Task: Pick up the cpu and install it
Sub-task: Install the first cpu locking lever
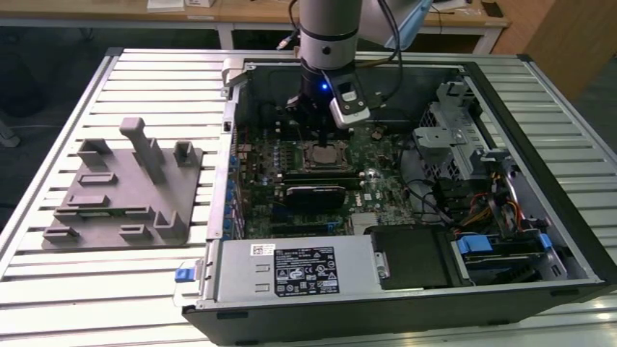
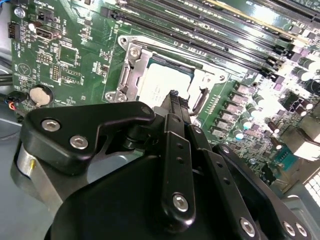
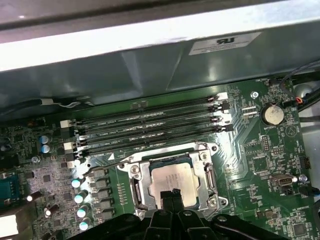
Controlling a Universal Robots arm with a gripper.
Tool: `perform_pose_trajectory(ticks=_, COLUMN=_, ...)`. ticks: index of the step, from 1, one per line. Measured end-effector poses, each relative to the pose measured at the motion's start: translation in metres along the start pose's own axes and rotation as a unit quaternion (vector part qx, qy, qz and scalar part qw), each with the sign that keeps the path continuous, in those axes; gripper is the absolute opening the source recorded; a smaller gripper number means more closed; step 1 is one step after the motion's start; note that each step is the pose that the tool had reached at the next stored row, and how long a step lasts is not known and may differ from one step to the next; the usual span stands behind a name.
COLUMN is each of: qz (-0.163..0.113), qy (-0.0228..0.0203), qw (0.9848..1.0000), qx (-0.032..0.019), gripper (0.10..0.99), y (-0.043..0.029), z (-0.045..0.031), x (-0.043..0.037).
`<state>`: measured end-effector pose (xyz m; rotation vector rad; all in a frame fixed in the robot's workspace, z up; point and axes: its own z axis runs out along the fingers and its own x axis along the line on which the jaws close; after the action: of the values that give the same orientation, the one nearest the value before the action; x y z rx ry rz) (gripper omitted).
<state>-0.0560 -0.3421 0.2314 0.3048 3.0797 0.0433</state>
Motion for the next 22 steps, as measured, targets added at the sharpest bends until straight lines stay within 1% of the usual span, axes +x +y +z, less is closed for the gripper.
perform_pose_trajectory(ticks=22, qz=0.000, qy=0.0000, qw=1.0000, qx=0.0000, gripper=0.106, y=-0.0043, z=-0.0011, x=0.0217)
